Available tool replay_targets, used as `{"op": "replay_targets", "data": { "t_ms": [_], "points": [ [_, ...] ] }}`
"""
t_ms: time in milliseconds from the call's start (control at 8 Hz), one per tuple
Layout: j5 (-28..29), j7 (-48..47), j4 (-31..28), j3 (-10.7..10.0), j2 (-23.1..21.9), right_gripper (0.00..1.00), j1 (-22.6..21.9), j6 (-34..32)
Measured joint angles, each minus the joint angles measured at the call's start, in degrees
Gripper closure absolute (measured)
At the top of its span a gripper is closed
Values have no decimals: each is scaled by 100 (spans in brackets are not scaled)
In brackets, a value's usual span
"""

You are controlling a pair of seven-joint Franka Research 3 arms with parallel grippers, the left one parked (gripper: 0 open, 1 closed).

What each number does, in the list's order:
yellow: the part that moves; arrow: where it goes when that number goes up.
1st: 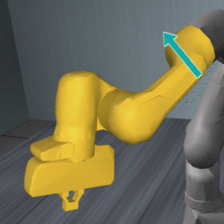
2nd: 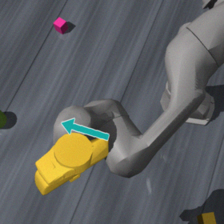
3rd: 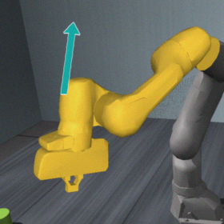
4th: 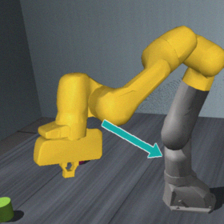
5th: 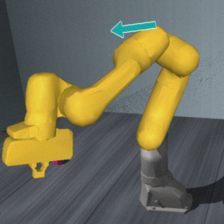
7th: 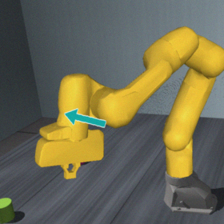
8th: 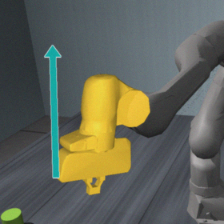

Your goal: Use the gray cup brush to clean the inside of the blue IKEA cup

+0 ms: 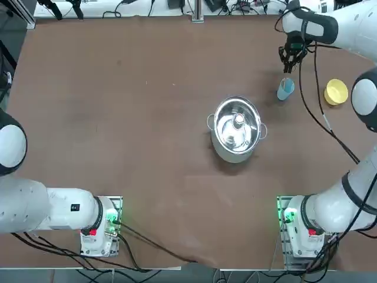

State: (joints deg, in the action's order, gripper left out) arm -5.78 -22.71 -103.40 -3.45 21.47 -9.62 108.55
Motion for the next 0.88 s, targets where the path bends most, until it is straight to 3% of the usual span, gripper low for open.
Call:
{"op": "replay_targets", "data": {
  "t_ms": [875],
  "points": [
    [-28, -9, 7, -86, 4, 96, 178, -300]
  ]
}}
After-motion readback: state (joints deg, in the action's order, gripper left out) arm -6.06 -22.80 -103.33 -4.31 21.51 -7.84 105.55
